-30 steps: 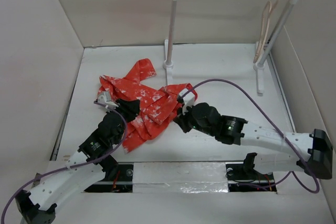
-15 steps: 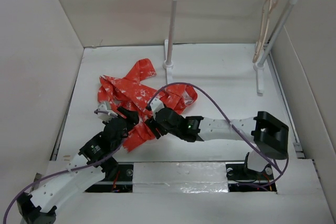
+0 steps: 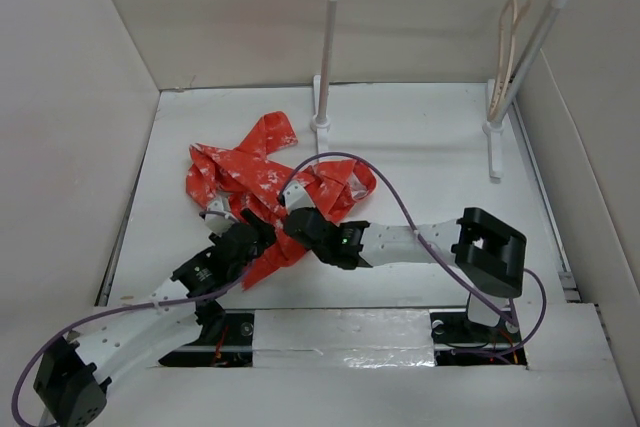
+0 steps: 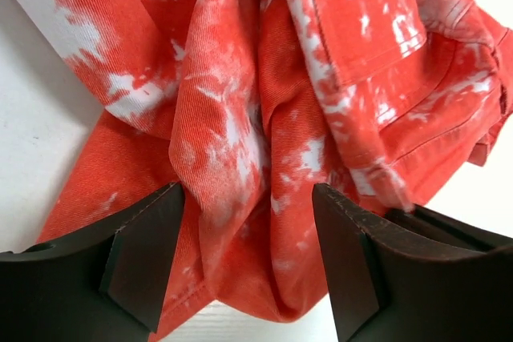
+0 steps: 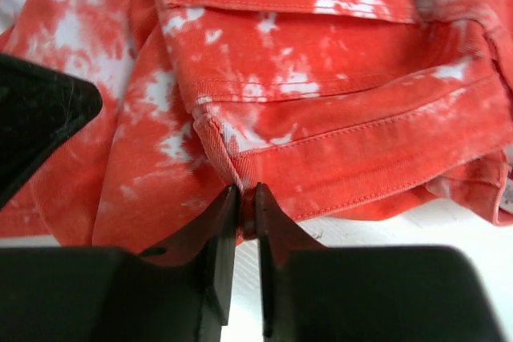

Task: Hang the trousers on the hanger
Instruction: Flatten out the trousers at the center of the board.

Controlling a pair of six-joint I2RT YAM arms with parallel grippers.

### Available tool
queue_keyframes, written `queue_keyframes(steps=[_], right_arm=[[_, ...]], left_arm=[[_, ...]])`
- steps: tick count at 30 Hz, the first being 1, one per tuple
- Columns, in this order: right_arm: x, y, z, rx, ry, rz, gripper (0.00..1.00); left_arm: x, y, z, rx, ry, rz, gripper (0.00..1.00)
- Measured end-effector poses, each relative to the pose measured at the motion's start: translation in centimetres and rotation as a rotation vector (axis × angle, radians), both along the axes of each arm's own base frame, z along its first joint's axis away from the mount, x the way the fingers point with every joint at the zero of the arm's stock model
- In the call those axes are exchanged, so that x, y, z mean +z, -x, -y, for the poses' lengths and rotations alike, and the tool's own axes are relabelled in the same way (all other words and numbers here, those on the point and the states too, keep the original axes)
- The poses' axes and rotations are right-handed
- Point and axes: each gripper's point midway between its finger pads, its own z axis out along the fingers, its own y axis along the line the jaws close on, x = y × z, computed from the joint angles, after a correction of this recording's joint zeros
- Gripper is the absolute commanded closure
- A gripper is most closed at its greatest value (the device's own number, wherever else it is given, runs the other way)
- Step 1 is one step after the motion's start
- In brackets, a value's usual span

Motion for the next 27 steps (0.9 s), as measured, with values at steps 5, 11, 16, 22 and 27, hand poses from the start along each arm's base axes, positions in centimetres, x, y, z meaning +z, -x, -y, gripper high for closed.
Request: queue_keyframes(steps=[5, 11, 16, 22, 27], right_arm=[[1.7, -0.7, 0.7, -0.049, -0.025, 0.037, 1.0], [8.5, -1.0, 3.3, -0.116, -0.126, 0.113, 1.0], [16.0, -0.6, 7.8, -0.187, -0.236, 0.185, 1.0], [25.0, 0.6, 13.2, -0.244, -0.359, 0.256, 1.0], [31.3, 0.1, 19.4, -0.353, -0.495, 0.32, 1.0]], left_arm=[[-1.5, -0.2, 0.3, -0.006, -0.006, -0.012, 0.46], [-2.4, -1.3, 1.2, -0.019, -0.023, -0.007, 1.0], [-1.9, -2.1, 1.2, -0.038, -0.06, 0.007, 1.0], [5.9, -2.7, 1.9, -0.085, 0.036, 0.206, 1.0], [11.3, -1.4, 2.0, -0.153, 0.125, 0.353, 1.0]])
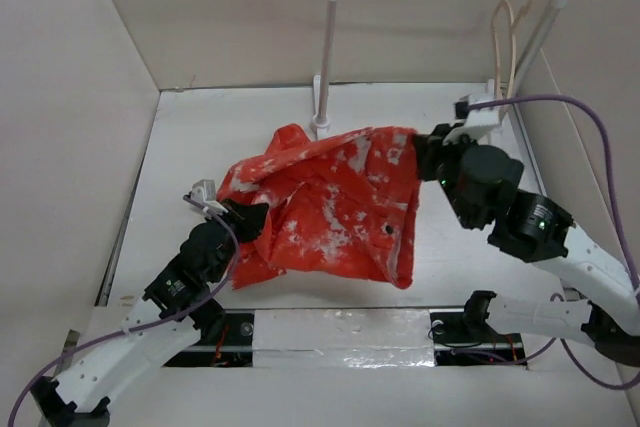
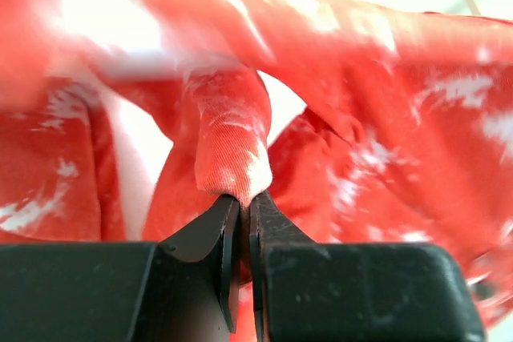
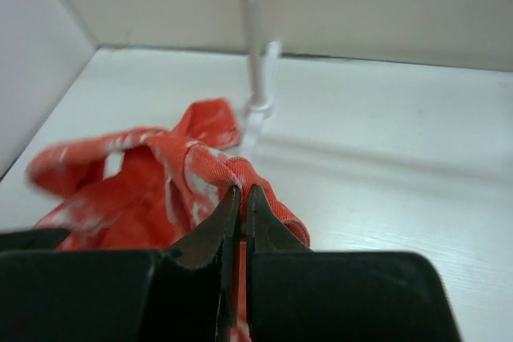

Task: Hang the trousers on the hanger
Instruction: Flatten out the trousers at the center of the board.

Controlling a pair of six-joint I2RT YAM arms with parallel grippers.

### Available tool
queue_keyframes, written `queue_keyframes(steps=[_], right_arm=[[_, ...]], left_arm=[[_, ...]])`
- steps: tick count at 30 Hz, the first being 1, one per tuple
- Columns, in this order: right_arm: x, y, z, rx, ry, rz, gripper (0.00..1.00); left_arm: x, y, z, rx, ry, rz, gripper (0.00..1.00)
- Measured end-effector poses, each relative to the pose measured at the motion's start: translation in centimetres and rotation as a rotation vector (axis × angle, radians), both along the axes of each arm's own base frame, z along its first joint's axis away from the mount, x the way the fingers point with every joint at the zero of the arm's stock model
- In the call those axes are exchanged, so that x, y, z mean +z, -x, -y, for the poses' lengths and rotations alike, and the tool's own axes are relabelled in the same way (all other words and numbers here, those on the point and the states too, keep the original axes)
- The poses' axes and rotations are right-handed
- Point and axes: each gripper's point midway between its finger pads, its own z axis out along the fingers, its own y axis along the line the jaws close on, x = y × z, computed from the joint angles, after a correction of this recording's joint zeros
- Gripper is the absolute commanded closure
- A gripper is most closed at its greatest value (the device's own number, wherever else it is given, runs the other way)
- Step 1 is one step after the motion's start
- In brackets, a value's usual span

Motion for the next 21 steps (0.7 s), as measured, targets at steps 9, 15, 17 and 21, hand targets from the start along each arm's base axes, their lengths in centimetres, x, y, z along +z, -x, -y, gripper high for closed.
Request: queue_keyframes(steps=[9, 15, 17, 21], right_arm=[[-7.8, -7.9, 14.6, -0.459, 0.044, -0.146, 1.0], [-15.4, -11.6, 19.5, -0.62, 0.073, -0.347, 0.57], [-16.1, -12.0, 19.4, -0.634, 0.057, -0.362, 0.29], [-14.6, -11.6, 16.2, -0.545, 0.029, -0.3, 0.22]], left_arm=[[-4.4, 2.6, 8.8, -0.405, -0.063, -0.114, 0.6], [-9.4, 8.8, 17.4, -0.708, -0.224, -0.227, 0.24], [-9.5, 8.9, 19.4, -0.722, -0.257, -0.227, 0.24], [-6.7, 7.3, 19.4, -0.622, -0.226, -0.149, 0.24]])
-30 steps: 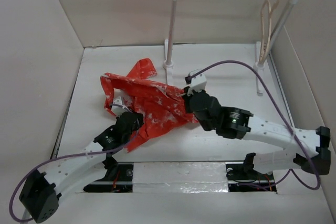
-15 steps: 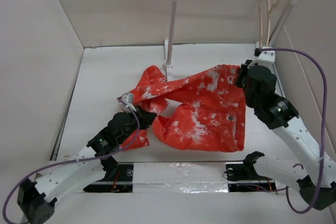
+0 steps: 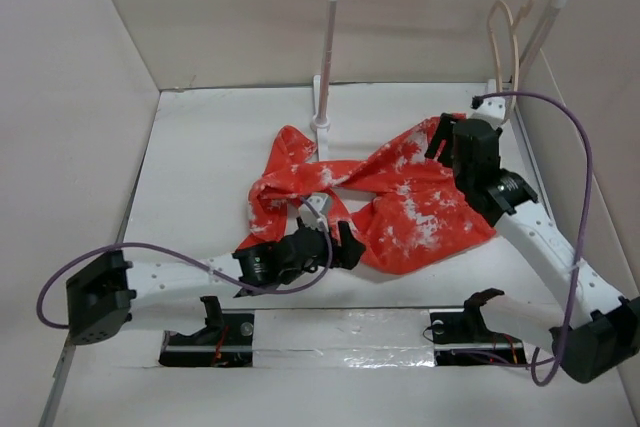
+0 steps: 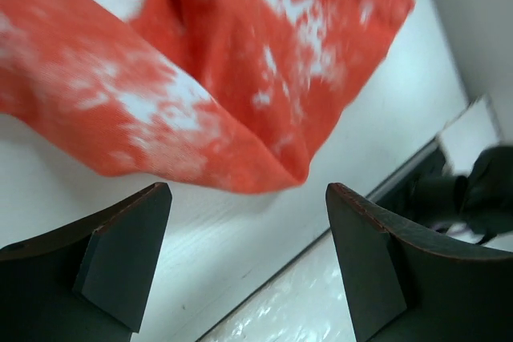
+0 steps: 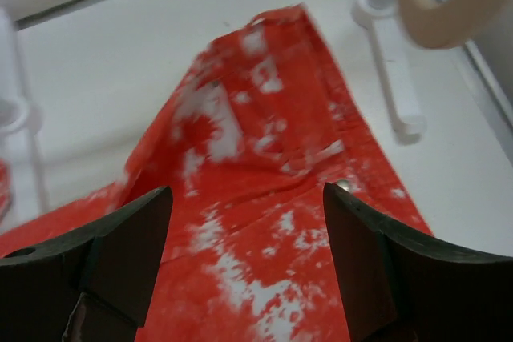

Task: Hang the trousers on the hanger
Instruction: Flatten out the trousers at the center of the board.

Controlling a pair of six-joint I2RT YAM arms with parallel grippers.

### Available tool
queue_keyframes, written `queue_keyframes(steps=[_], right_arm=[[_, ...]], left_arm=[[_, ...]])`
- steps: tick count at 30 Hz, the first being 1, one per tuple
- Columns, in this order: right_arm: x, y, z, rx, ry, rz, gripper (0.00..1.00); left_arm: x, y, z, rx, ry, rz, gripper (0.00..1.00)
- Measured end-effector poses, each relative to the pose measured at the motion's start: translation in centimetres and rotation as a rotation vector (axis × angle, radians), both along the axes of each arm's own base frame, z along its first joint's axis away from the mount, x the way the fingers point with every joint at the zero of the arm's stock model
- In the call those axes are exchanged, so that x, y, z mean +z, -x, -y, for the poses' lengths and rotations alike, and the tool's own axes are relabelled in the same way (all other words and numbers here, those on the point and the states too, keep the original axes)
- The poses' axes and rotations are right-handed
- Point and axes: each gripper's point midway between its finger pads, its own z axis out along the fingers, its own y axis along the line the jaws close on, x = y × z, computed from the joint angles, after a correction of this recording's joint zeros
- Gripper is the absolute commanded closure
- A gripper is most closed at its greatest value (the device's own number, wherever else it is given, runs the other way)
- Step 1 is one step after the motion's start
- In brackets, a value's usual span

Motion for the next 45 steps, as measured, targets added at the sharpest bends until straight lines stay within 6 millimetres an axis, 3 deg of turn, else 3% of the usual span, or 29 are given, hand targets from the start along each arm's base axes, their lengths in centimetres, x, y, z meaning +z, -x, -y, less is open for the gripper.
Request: queue_keyframes(steps=[1, 2, 3, 4, 5, 8, 13, 15, 16, 19, 23, 25, 28, 29, 30, 31, 32, 36, 37, 39, 42, 43, 45], right_arm=[[0.6, 0.5, -1.3, 0.043, -0.012, 0.029, 0.28], [1.2, 1.1, -2.9, 0.099, -0.032, 0.063, 0.39], [1.5, 1.8, -4.4, 0.157, -0.046, 0.088, 0.57], [1.7, 2.6, -5.9, 0.217, -0.063, 0.111, 0.89], [1.7, 3.3, -7.4, 0.272, -0.076, 0.126, 1.0], [0.0, 5.5, -12.4, 0.451, -0.101, 0.12, 1.0], [-4.8, 8.6, -19.6, 0.694, -0.054, 0.002, 0.99], [-6.6, 9.9, -21.8, 0.771, -0.035, -0.049, 0.94], [-7.3, 10.5, -22.6, 0.798, -0.029, -0.068, 0.85], [-9.0, 12.5, -24.6, 0.869, -0.018, -0.101, 0.71], [-10.4, 14.7, -25.8, 0.925, -0.021, -0.124, 0.67], [-10.9, 14.9, -25.9, 0.92, -0.033, -0.128, 0.67], [-11.6, 14.9, -25.7, 0.903, -0.05, -0.131, 0.67], [-11.9, 15.0, -25.6, 0.897, -0.055, -0.134, 0.67], [-12.2, 15.0, -25.4, 0.888, -0.057, -0.14, 0.67], [-12.5, 15.0, -25.3, 0.879, -0.064, -0.143, 0.64], [-12.8, 15.1, -25.1, 0.868, -0.069, -0.148, 0.59], [-15.0, 15.5, -24.1, 0.827, -0.082, -0.187, 0.3], [-15.5, 15.6, -23.8, 0.816, -0.081, -0.197, 0.2], [-16.6, 15.8, -23.1, 0.798, -0.076, -0.216, 0.18], [-17.9, 16.2, -22.4, 0.788, -0.066, -0.241, 0.31], [-18.1, 16.3, -22.3, 0.787, -0.065, -0.245, 0.5], [-18.3, 16.4, -22.3, 0.787, -0.068, -0.251, 0.7]], left_arm=[[0.6, -0.3, -0.3, 0.021, 0.014, 0.011, 0.24], [1.8, -0.8, -1.0, 0.067, 0.048, 0.032, 0.24], [2.9, -1.4, -1.9, 0.12, 0.083, 0.048, 0.24], [3.7, -1.8, -2.9, 0.169, 0.113, 0.058, 0.24], [4.5, -2.4, -4.2, 0.228, 0.149, 0.063, 0.24], [4.4, -4.4, -8.8, 0.436, 0.228, 0.039, 0.25], [-0.1, -7.0, -17.0, 0.75, 0.233, -0.013, 0.25], [-1.4, -7.6, -19.6, 0.839, 0.237, -0.024, 0.27], [-1.8, -7.9, -20.7, 0.88, 0.242, -0.028, 0.27], [-2.3, -8.5, -22.9, 0.949, 0.251, -0.043, 0.3], [-3.2, -8.7, -23.5, 0.948, 0.23, -0.079, 0.42], [-4.2, -8.4, -23.1, 0.916, 0.196, -0.109, 0.44], [-5.3, -8.1, -22.2, 0.863, 0.157, -0.142, 0.56], [-5.5, -8.1, -22.0, 0.848, 0.15, -0.148, 0.61], [-5.6, -8.2, -21.7, 0.835, 0.144, -0.151, 0.78], [-5.7, -8.3, -21.5, 0.825, 0.138, -0.152, 0.88], [-5.9, -8.3, -21.4, 0.818, 0.126, -0.153, 1.0], [-5.7, -9.0, -21.6, 0.813, 0.056, -0.152, 1.0], [-4.8, -9.6, -21.7, 0.817, 0.048, -0.141, 1.0], [-1.6, -11.4, -21.9, 0.832, 0.064, -0.088, 1.0], [5.0, -14.9, -23.0, 0.866, 0.123, 0.013, 1.0], [6.9, -16.0, -23.7, 0.879, 0.148, 0.042, 1.0], [9.6, -17.9, -25.3, 0.897, 0.194, 0.077, 1.0]])
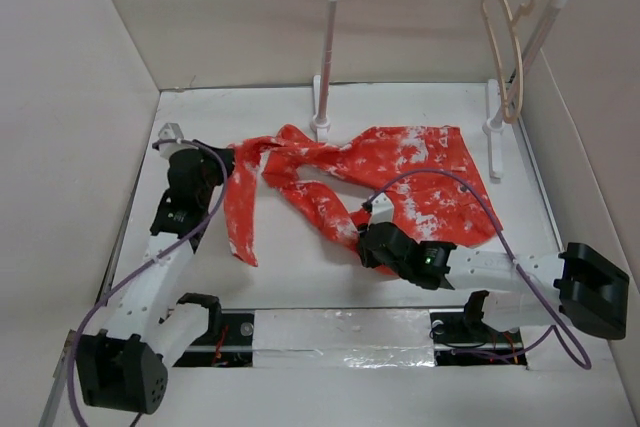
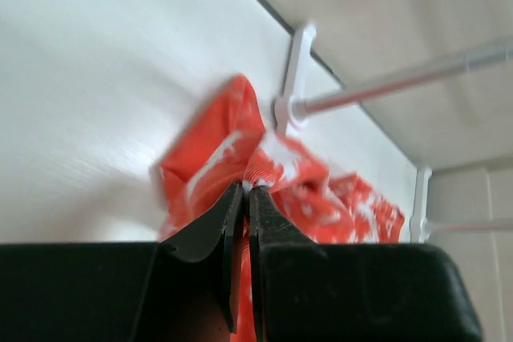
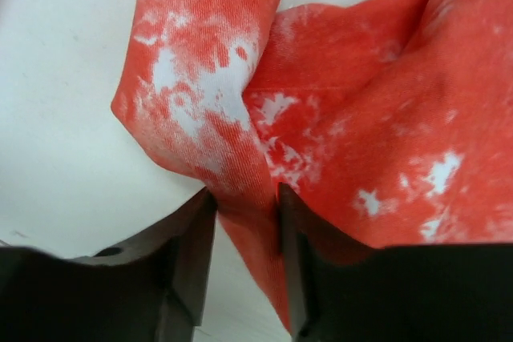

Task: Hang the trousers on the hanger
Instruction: Flatten out the trousers at the center of the board.

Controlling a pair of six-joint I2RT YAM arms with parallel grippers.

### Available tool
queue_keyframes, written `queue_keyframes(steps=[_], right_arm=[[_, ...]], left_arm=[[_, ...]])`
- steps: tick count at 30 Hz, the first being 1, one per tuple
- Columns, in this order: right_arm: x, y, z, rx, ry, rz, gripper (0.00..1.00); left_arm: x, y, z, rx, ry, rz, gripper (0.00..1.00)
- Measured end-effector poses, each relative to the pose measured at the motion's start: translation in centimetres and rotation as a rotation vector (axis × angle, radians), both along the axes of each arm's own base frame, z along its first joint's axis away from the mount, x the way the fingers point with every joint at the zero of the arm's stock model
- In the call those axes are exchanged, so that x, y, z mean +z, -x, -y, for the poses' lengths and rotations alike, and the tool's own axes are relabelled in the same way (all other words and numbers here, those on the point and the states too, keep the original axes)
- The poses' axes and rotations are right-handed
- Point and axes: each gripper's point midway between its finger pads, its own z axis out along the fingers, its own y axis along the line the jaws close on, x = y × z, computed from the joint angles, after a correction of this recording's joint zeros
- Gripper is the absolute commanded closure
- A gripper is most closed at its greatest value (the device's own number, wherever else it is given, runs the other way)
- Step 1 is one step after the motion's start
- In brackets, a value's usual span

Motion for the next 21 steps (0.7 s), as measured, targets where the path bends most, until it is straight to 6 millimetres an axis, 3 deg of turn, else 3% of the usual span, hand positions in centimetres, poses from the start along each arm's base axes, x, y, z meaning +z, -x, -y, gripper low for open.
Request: queue_keyframes(steps=[1, 4, 9, 16, 18, 21], right_arm=[[-0.1, 0.0, -0.1, -0.002, -0.004, -0.003, 0.88], [-0.5, 0.2, -0.1, -0.009, -0.009, -0.016, 1.0], [-1.0, 1.7, 0.3, -0.005, -0.039, -0.046, 1.0], [-0.4, 4.6, 0.2, 0.037, -0.114, -0.087, 1.0], [-0.7, 5.2, 0.1, 0.048, -0.113, -0.104, 1.0], [-1.3, 6.1, 0.1, 0.055, -0.09, -0.127, 0.87]], left_arm=[[0.7, -0.8, -0.9, 0.005, 0.016, 0.013, 1.0], [0.0, -2.3, -3.6, 0.016, 0.059, -0.018, 1.0], [-2.6, -5.5, -4.9, -0.02, 0.114, -0.173, 1.0], [-0.5, -14.5, -6.6, -0.053, 0.035, -0.227, 0.99], [-0.9, -17.2, -7.5, -0.059, 0.011, -0.256, 0.8], [-1.8, -21.1, -8.3, -0.085, -0.019, -0.279, 0.7]])
